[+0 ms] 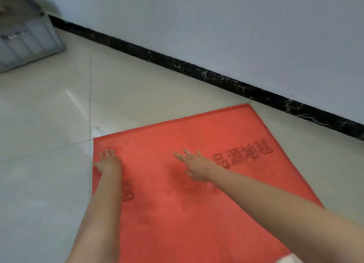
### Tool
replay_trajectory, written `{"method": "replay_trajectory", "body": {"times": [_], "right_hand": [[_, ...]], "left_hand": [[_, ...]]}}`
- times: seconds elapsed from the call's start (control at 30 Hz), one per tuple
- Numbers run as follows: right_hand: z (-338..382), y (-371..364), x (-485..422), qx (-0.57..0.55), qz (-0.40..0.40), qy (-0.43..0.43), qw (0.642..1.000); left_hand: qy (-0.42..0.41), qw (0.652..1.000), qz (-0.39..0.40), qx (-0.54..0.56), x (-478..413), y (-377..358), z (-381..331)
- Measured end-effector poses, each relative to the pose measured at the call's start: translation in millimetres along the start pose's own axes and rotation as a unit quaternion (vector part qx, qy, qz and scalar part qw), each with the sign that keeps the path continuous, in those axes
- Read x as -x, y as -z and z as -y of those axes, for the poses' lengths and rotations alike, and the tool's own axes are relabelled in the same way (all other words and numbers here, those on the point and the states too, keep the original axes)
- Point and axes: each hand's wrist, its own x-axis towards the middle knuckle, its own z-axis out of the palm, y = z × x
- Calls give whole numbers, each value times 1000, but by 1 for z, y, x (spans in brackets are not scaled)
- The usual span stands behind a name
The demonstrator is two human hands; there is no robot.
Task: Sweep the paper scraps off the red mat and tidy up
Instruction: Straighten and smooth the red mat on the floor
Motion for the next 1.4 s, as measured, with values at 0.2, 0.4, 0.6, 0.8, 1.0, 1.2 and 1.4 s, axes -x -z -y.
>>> {"method": "replay_trajectory", "body": {"times": [0.2, 0.4, 0.6, 0.8, 1.0, 1.2, 1.4], "right_hand": [[-260, 78, 185, -48, -7, -357, 933], [-301, 107, 149, -184, -62, -326, 925], [-323, 87, 21, -123, -27, -238, 963], [-373, 65, -30, -105, -23, -244, 964], [-371, 47, -29, -53, -31, -259, 964], [-376, 43, -33, -20, -29, -219, 975], [-389, 28, -17, -176, -5, -197, 965]], "left_hand": [[38, 992, -121, 1, 26, 10, -37], [-321, 941, -71, 82, 42, 45, -242], [-438, 898, 41, -3, 66, 50, -449], [-437, 892, 25, -109, 28, 55, -537], [-486, 849, -25, -207, 24, 73, -564], [-495, 843, -25, -207, 19, 74, -565], [-451, 885, 18, -114, 16, 34, -537]]}}
